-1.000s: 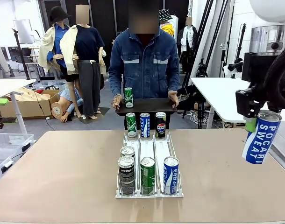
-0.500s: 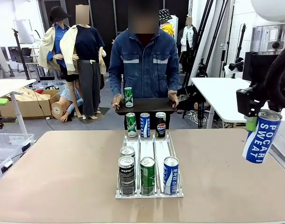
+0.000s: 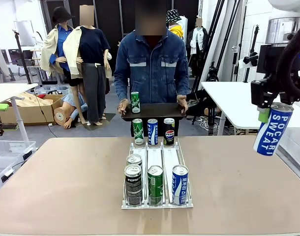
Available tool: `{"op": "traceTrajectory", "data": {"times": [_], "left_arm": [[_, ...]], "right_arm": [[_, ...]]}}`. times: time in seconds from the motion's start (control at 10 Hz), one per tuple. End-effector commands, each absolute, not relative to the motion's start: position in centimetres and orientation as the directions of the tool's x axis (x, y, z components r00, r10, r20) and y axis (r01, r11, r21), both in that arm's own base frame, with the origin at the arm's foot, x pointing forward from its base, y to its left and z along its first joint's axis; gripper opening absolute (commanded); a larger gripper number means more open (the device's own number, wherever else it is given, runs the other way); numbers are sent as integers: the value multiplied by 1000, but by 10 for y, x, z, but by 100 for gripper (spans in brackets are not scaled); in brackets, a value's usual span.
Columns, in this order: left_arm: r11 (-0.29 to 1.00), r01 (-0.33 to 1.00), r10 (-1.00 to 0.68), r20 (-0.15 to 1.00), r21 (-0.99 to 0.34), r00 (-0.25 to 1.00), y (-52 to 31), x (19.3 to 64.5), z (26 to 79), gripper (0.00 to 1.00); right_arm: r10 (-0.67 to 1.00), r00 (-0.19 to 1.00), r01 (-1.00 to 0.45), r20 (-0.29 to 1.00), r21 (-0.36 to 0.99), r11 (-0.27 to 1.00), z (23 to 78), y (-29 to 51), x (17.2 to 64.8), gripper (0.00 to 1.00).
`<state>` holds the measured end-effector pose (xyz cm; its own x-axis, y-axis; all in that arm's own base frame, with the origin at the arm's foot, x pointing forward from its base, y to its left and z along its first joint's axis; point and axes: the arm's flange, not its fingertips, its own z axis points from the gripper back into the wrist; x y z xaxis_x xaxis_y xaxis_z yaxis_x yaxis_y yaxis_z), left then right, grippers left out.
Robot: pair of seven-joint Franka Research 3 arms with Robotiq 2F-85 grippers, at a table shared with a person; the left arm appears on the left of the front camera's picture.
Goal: Retrieve and hand over the desired beverage to the person.
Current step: Pick up another can of the same type that the person held from the Automatic Can Dispenser, then place the picked can on the Handle tray extended by the person.
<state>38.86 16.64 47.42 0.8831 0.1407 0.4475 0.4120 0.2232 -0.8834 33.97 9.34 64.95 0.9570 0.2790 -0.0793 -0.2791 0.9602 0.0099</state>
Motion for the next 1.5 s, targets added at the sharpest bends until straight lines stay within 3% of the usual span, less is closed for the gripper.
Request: {"op": "traceTrajectory", "data": {"times": [0.0,0.3,1.4], "left_arm": [[222,417,143,453,-881,880,167,387,475,100],[222,417,143,453,-881,880,167,387,475,100],[222,417,143,453,-881,880,167,387,475,100]], "right_arm": [[300,947,-299,-115,26,954,654,85,366,20],[316,938,-311,-146,52,949,649,82,390,20],[277,953,-275,-122,35,961,639,84,378,20]]}}
